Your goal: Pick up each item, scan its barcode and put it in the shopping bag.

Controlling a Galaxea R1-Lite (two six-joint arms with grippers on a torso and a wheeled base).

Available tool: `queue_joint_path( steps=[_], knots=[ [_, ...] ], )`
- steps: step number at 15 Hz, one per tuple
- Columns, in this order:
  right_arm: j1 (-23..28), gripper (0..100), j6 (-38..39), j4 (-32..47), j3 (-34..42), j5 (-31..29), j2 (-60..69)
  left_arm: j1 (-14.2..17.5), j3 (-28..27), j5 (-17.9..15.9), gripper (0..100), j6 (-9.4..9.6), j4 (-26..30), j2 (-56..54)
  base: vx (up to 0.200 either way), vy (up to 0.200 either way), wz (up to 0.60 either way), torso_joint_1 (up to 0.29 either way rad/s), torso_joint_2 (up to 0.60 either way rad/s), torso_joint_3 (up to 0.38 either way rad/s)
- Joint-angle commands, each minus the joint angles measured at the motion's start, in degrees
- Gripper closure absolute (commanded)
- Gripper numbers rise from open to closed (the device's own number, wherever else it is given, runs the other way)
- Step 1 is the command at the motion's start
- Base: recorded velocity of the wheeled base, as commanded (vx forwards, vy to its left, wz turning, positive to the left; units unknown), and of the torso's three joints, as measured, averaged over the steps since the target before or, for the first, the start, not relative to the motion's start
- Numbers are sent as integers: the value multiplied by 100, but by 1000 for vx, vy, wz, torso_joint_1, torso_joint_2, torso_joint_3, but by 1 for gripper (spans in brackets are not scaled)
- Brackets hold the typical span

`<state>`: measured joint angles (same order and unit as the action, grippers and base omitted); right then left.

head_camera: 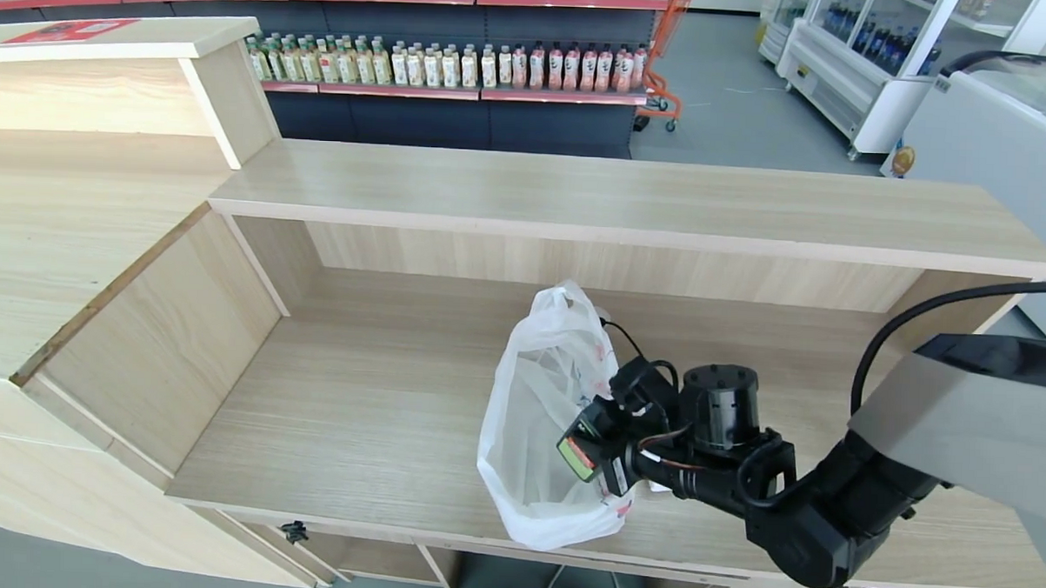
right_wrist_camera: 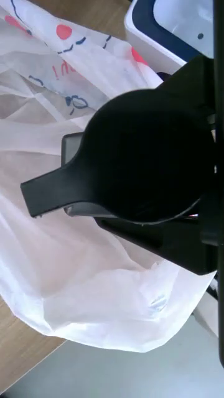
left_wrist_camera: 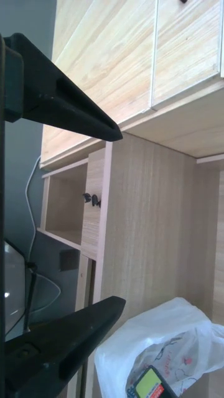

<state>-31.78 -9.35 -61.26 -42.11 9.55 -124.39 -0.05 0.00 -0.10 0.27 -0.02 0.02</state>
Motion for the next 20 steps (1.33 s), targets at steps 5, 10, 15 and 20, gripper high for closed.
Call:
queue_joint_path(
  steps=[5,10,15,20],
  knots=[
    [-4,100,-216,-185,168,-32,-358,5,0,1,0,-9,2,-2,0,0,0,0,0,0],
    [40,0,-269,-202,159,-155,-454,5,0,1,0,-9,-6,-2,0,0,0,0,0,0],
    [163,0,82,-554,133,-128,47,5,0,1,0,-9,-6,-2,0,0,0,0,0,0],
    [392,0,988,61,168,-137,1550,5,0,1,0,-18,2,6,0,0,0,0,0,0]
  ],
)
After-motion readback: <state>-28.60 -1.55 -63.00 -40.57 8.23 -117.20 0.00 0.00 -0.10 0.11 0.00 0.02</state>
